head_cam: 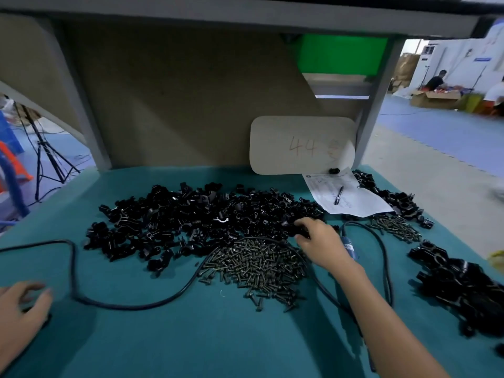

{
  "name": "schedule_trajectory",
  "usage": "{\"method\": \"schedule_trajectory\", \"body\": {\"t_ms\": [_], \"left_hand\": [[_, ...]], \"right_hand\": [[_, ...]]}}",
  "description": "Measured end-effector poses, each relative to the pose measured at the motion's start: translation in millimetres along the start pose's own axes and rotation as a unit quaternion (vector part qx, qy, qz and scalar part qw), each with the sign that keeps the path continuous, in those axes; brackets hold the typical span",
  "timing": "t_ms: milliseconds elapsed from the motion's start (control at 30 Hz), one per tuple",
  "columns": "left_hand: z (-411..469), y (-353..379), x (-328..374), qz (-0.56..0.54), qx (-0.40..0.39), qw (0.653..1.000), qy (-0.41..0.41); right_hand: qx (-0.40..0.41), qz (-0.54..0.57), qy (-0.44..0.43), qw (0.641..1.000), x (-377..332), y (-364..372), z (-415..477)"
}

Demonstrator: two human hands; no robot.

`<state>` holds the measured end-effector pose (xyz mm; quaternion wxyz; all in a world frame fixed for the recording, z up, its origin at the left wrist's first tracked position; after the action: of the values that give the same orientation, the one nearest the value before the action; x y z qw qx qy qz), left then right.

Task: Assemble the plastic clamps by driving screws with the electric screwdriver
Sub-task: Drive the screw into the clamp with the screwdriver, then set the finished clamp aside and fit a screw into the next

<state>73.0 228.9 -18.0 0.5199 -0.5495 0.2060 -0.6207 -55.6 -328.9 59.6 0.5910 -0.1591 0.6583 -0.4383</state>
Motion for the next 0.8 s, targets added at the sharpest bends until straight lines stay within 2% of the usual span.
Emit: {"method": "schedule_trajectory", "body": {"t_ms": [100, 200, 400, 467, 533, 600, 700, 800], "left_hand": [[6, -3, 22, 0.063, -0.023, 0.997, 0.04], [-10, -7, 92, 0.145, -0.019, 0.976, 0.16], [-53, 24, 208, 0.083, -0.024, 0.929, 0.36], [-63, 46, 230, 0.107, -0.055, 0.901, 0.416], [-67, 66, 244, 0.169, -0.093, 0.874, 0.447], [-66, 80, 250, 0.213, -0.109, 0.863, 0.444], [-61, 81, 255, 0.173, -0.087, 0.882, 0.429], [-55, 79, 255, 0.116, -0.096, 0.905, 0.398]], "right_hand": [[-0.077, -0.015, -0.029, 0.996, -14, 30, 23], [-0.107, -0.059, -0.032, 0.992, -19, 56, 39], [-0.013, -0.085, -0.042, 0.995, -26, 61, 53], [0.033, -0.043, -0.048, 0.997, -26, 53, 50], [0.083, 0.067, -0.03, 0.994, -25, 40, 42], [0.101, 0.244, 0.019, 0.964, -23, 32, 29], [0.067, 0.5, 0.082, 0.86, -24, 38, 3], [0.029, 0.642, 0.108, 0.759, -24, 51, -18]]}}
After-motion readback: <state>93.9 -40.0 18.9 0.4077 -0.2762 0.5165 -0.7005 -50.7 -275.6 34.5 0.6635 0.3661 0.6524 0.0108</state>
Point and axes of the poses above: each hand's wrist, its own z-axis towards the middle knuckle, its own y-axis out of the palm, x = y × z, the point moved 4 cm from there along z, towards the middle knuckle, and after that the axes turned 15 degrees about z, right-handed, at the moved point
